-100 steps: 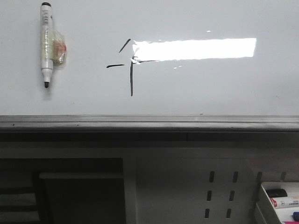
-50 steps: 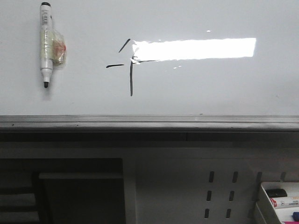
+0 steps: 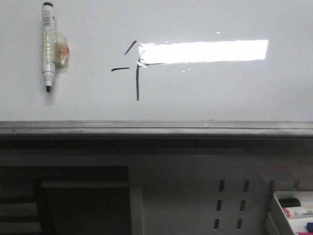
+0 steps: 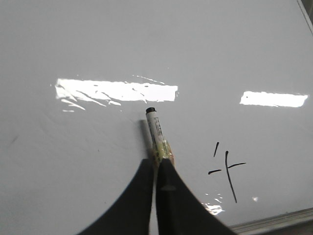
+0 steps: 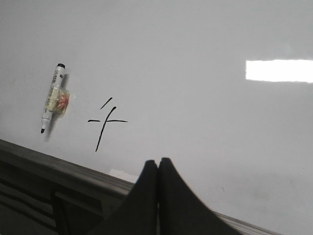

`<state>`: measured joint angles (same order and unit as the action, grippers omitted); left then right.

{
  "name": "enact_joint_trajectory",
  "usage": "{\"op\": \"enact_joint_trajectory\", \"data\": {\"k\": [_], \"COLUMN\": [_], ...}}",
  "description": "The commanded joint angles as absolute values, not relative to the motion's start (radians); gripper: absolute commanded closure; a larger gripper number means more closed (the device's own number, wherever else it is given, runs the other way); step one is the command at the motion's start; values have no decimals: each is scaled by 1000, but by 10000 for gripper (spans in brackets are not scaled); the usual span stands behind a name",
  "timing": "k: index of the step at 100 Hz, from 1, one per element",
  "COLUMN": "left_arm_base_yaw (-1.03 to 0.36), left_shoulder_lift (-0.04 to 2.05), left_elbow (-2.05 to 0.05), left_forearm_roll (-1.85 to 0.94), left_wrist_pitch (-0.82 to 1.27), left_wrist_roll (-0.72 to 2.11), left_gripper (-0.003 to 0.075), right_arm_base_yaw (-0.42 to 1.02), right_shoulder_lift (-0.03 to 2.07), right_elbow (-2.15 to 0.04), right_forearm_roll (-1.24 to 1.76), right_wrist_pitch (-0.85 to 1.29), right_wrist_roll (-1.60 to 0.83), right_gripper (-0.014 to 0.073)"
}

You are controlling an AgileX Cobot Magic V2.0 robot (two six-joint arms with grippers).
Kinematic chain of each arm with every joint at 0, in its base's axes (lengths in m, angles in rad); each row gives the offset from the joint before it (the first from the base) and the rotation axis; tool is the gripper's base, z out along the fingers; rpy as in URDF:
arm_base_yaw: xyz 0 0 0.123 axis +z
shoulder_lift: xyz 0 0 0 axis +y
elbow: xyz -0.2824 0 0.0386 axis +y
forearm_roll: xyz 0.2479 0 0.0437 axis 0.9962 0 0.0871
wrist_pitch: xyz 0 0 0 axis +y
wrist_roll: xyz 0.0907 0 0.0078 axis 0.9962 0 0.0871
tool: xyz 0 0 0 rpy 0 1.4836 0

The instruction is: Write number 4 on whiteboard

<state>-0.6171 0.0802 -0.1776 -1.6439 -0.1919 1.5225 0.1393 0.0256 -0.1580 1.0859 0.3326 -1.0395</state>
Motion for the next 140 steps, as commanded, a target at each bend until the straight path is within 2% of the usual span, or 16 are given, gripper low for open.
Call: {"op": "enact_joint_trajectory", "data": {"k": [1, 10, 24, 34, 42, 64, 80, 140], "left_arm_base_yaw": [-605, -559, -412, -283, -207, -94, -103, -165], "left_shoulder_lift": [89, 97, 105, 93, 66, -15, -34, -32], "left_elbow": [-198, -175, -120, -101, -99, -21, 24, 26], "left_forearm_roll": [-1465, -1211, -718, -403, -270, -202, -110, -161], "left_wrist_pitch": [-171, -206, -195, -91, -5, -42, -49, -47], "left_wrist_roll": [1463, 1230, 719, 375, 250, 203, 115, 118], "left_gripper": [741, 741, 741, 741, 741, 741, 741, 741], "right_arm_base_yaw": [132, 132, 132, 132, 132, 132, 132, 132], "right_shoulder_lift": [37, 37, 37, 37, 37, 37, 37, 37], "right_elbow": [-185, -185, -185, -185, -185, -185, -185, -185], "right_forearm_roll": [1112, 1112, 1112, 1112, 1112, 1112, 1112, 1112], "right_wrist_pitch": [293, 293, 293, 293, 293, 293, 293, 293], "right_wrist_roll": [-1051, -1051, -1051, -1051, -1051, -1051, -1051, -1051], "right_gripper": [658, 658, 658, 658, 658, 658, 658, 658]}}
